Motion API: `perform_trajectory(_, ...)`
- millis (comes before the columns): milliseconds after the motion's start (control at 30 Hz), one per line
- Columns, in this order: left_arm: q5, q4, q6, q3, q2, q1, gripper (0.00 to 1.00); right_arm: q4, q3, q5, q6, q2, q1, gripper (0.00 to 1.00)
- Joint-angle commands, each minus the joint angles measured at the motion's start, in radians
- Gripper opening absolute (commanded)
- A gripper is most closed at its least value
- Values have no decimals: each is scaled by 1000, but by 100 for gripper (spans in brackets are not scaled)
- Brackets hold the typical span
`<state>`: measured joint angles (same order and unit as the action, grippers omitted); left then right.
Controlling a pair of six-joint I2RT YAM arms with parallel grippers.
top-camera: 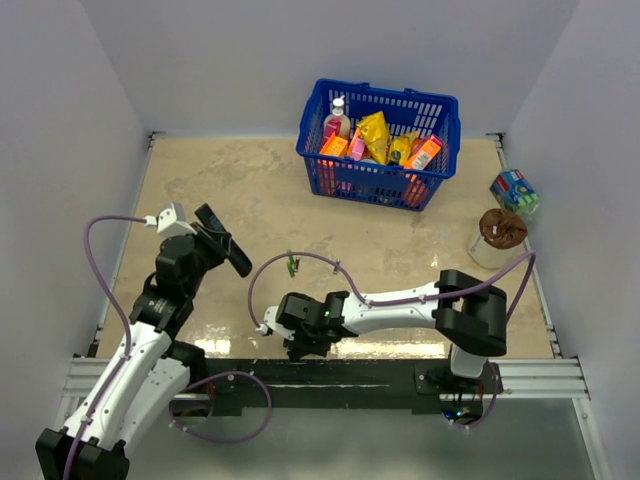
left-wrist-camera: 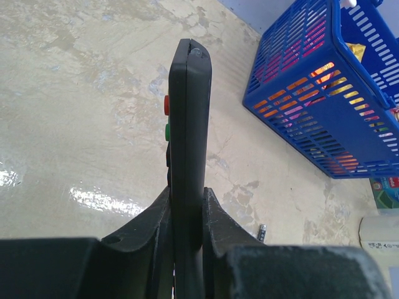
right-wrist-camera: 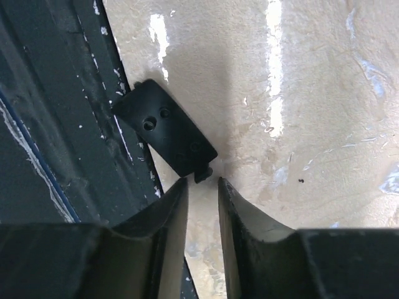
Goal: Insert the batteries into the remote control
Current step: Move the battery cover to the center of the board.
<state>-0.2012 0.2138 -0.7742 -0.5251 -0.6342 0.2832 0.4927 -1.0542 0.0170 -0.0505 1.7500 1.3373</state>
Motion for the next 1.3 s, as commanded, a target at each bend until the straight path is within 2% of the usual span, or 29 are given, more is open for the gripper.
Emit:
perform_trajectory(0,5,-36,15,-39,-12,-6,0,-16,-36,-38,-11,8,8,21)
perform_trajectory(167,11,-50,33,-47,-28,-7,0,-22,-32,-54,15,-3,5,0)
perform_trajectory(433,14,-63,79,-67,-64,-6,0,10,-38,-141,144,-20,-21,0)
perform_trajectory(467,10,-67,85,-67,-65,-6,0,9,-38,-140,147,-30,-20,9)
perform_trajectory(567,-1,-68,99,-65,-71,-6,0,-2,-52,-99,159,-73,-20,22)
perform_trajectory(700,-12,-71,121,-64,-76,-6,0,-19,-93,-42,173,-70,-21,31)
perform_trajectory(1000,19,-142,206,-16,-81,-6,0,-46,-136,-48,245,58,-20,33)
perform_trajectory(1267,29,-188,240,22,-84,-6,0,-11,-104,-94,291,62,-21,31)
